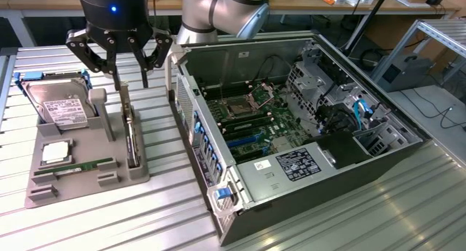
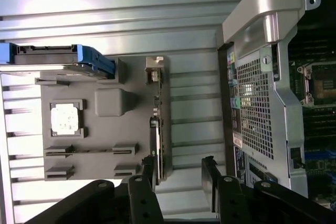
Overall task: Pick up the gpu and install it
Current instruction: 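Pick up the gpu and move the gpu toward the slot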
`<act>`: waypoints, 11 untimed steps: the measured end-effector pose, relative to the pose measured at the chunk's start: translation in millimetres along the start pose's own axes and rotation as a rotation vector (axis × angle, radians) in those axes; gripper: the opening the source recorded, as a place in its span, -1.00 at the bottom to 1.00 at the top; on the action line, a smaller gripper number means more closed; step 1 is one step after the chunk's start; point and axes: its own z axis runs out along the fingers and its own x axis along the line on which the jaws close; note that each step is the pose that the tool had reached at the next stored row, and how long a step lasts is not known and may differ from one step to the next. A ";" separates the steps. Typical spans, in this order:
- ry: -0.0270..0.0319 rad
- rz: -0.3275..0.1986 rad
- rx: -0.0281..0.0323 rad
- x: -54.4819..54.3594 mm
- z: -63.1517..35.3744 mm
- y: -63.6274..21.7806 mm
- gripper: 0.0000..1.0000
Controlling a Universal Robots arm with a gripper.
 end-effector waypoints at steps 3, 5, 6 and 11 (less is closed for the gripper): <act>-0.0001 0.000 0.0000 1.8 2.1 -0.2 -0.04; 0.0000 0.000 0.0001 3.2 6.2 -0.7 -0.04; 0.0000 0.000 0.0001 3.7 7.6 -0.8 -0.04; 0.0001 0.000 0.0001 6.5 16.5 -1.4 -0.04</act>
